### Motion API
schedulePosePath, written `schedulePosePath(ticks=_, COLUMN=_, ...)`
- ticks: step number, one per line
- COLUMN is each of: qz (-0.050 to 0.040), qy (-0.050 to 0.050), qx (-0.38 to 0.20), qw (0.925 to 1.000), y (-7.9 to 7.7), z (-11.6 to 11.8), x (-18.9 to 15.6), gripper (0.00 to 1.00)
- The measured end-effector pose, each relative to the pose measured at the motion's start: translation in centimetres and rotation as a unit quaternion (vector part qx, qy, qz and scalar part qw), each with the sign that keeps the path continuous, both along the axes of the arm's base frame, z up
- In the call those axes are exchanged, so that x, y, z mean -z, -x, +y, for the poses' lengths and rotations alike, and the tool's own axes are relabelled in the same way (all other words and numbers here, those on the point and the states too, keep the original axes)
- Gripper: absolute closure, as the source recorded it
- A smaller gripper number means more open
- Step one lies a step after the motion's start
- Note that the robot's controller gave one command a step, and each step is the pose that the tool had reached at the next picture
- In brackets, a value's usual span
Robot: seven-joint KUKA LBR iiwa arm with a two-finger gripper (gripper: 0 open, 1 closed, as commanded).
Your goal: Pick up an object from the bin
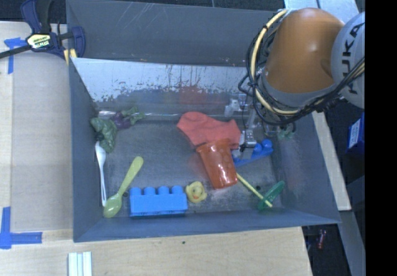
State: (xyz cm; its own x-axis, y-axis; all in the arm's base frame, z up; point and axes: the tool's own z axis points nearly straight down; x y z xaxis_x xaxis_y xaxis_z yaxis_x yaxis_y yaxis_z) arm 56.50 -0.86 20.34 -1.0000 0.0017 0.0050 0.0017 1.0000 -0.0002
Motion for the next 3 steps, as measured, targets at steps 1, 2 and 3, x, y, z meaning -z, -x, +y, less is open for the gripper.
schedulePosePath(ticks=1, qz=-0.0046, qy=0.0, qx=0.0, qw=1.0, y=-0.2, z=0.0, x=-0.5, gripper=0.0)
schedulePosePath(ticks=2, qz=-0.0075, qy=0.0, qx=0.028, qw=0.9996, y=-4.2, z=1.2, x=5.6, gripper=0.0)
schedulePosePath(ticks=3, qz=-0.0082, qy=-0.001, qx=0.118, qw=0.993, y=-5.0, z=0.6, x=7.5, gripper=0.0)
